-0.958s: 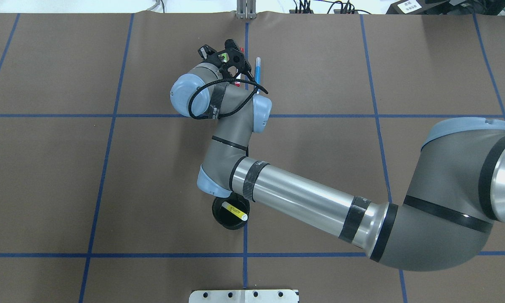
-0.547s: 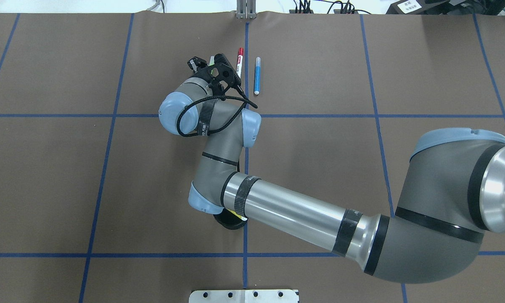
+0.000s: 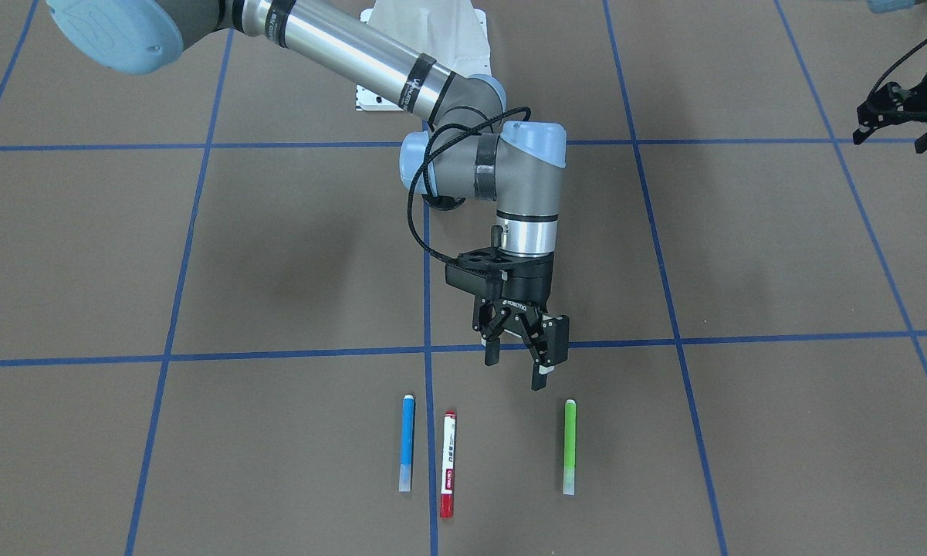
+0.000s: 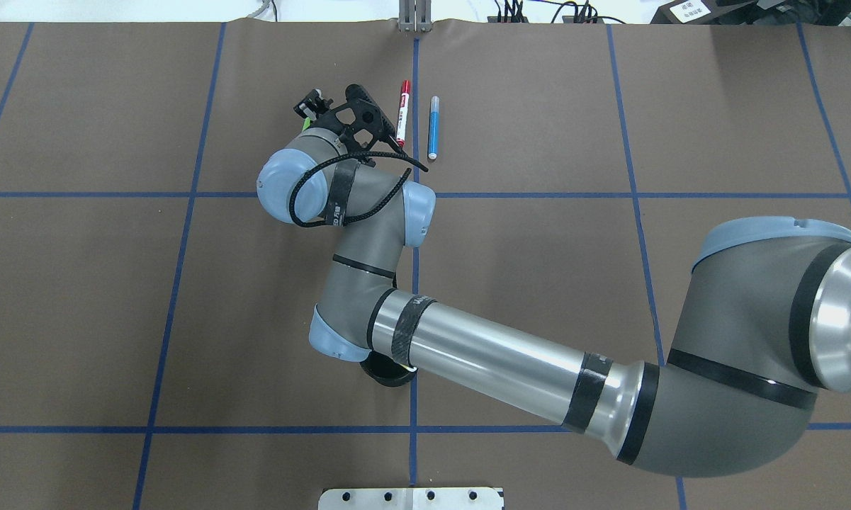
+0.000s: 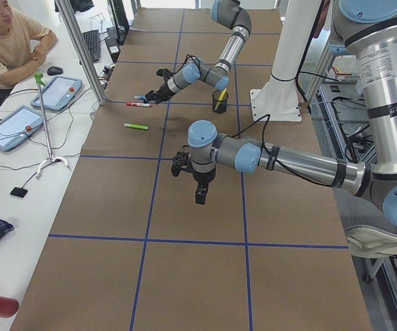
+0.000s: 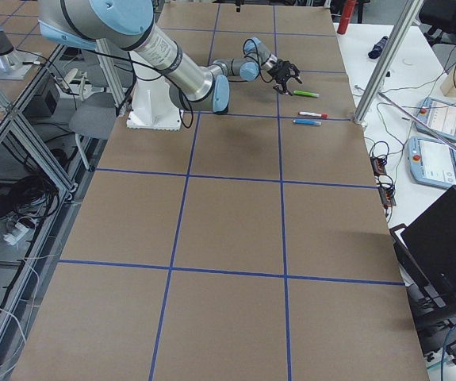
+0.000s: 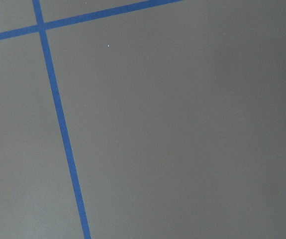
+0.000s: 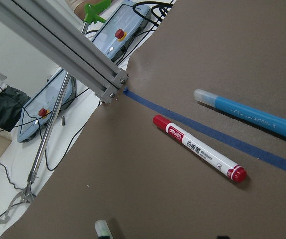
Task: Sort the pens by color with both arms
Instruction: 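Lower the green highlighter onto the table beyond the markers, release, then raise the right gripper away while the left arm swings in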
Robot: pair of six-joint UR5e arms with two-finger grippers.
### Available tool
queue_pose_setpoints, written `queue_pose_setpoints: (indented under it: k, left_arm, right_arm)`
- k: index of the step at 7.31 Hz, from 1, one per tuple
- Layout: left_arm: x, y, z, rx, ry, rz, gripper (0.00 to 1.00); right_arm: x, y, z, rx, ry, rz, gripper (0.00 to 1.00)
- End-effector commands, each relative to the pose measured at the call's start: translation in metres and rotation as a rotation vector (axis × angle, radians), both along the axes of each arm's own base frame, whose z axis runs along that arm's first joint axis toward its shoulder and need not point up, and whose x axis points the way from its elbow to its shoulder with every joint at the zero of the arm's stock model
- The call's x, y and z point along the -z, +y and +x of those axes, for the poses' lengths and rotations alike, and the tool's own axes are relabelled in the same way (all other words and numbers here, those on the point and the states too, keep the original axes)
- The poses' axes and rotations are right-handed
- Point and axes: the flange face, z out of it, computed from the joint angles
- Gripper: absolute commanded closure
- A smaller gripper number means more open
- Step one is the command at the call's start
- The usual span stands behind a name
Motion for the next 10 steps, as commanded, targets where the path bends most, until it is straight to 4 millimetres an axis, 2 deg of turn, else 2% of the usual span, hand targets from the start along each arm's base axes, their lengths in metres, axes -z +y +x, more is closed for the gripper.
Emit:
queue_pose_setpoints:
  k: [1,2,3,4,5,6,7,8,9,10]
  left_arm:
    - [0.023,-0.019,0.007,0.002,0.018,0.051,0.00]
    - [0.048,-0.040,0.014,0.086,0.039,0.025,0.00]
    - [0.086,-0.068,0.026,0.189,0.072,-0.007,0.00]
    - [0.119,-0.091,0.035,0.220,0.102,0.017,0.00]
    - [0.148,-0.108,0.041,0.225,0.124,0.058,0.00]
    - [0.170,-0.120,0.048,0.231,0.145,0.080,0.00]
    - [0.197,-0.129,0.059,0.274,0.175,0.058,0.00]
    - [0.222,-0.133,0.077,0.310,0.207,0.021,0.00]
    - [0.249,-0.134,0.107,0.355,0.223,-0.016,0.00]
    - [0.275,-0.132,0.149,0.386,0.207,-0.049,0.00]
  right_arm:
    - [0.007,-0.021,0.065,0.179,-0.020,0.037,0.01]
    - [0.007,-0.031,0.099,0.234,0.009,0.029,0.01]
    - [0.016,-0.044,0.133,0.307,0.065,0.022,0.01]
    - [0.012,-0.052,0.161,0.394,0.101,0.033,0.01]
    - [-0.004,-0.058,0.192,0.459,0.111,0.057,0.01]
    - [-0.028,-0.063,0.227,0.533,0.137,0.093,0.01]
    - [-0.061,-0.065,0.267,0.622,0.169,0.134,0.01]
    - [-0.091,-0.068,0.310,0.698,0.189,0.169,0.01]
    - [-0.123,-0.069,0.351,0.772,0.203,0.198,0.01]
    - [-0.153,-0.068,0.387,0.827,0.230,0.227,0.01]
